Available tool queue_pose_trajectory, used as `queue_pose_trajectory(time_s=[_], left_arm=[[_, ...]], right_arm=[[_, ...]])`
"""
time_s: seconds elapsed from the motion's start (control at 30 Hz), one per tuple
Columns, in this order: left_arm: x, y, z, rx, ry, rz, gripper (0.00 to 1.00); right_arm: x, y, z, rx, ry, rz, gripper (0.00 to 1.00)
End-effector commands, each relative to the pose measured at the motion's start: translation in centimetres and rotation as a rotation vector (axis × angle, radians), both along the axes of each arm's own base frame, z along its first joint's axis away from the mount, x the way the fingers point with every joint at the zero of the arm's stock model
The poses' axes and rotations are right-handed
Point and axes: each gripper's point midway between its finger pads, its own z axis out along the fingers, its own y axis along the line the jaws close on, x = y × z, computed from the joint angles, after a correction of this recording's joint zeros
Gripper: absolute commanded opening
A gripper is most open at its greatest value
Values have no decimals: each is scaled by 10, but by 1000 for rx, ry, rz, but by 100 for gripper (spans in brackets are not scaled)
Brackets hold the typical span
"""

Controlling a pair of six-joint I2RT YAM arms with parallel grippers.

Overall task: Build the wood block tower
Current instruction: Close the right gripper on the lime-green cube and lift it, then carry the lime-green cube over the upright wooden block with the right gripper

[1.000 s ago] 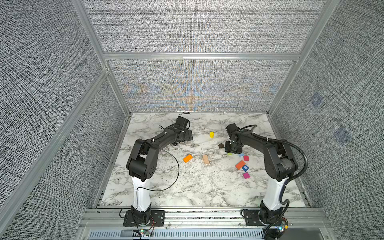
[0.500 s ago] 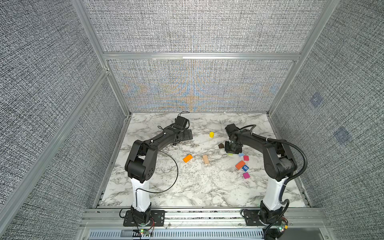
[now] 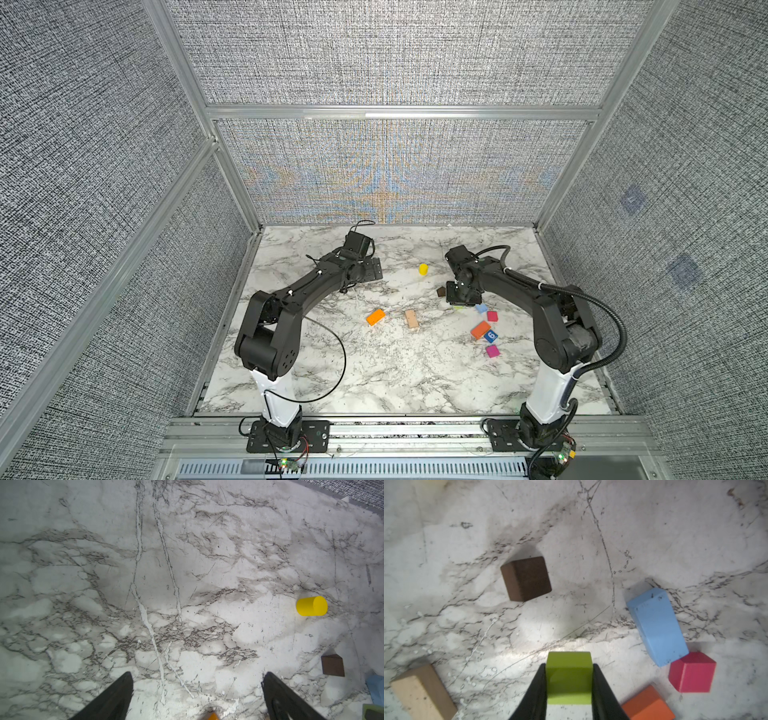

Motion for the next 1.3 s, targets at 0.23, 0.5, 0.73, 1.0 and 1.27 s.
queue_pose_trajectory(time_s=[0.23, 0.5, 0.73, 1.0, 1.27], left_arm=[[-57, 32, -10, 29, 40, 50, 99], [-88, 53, -16, 63, 65, 73, 99], [-99, 52, -26, 34, 102, 75, 99], [-99, 53, -37, 37, 112, 82, 99], [-96, 52, -40, 21, 92, 94, 99]], right_arm=[[-22, 43, 29, -24, -7, 117, 31], [-24, 89, 32, 9, 0, 202, 31], [-19, 119, 25, 29, 16, 263, 31], [-19, 132, 4, 32, 45, 325, 31], [-21, 142, -7, 38, 56, 358, 31]])
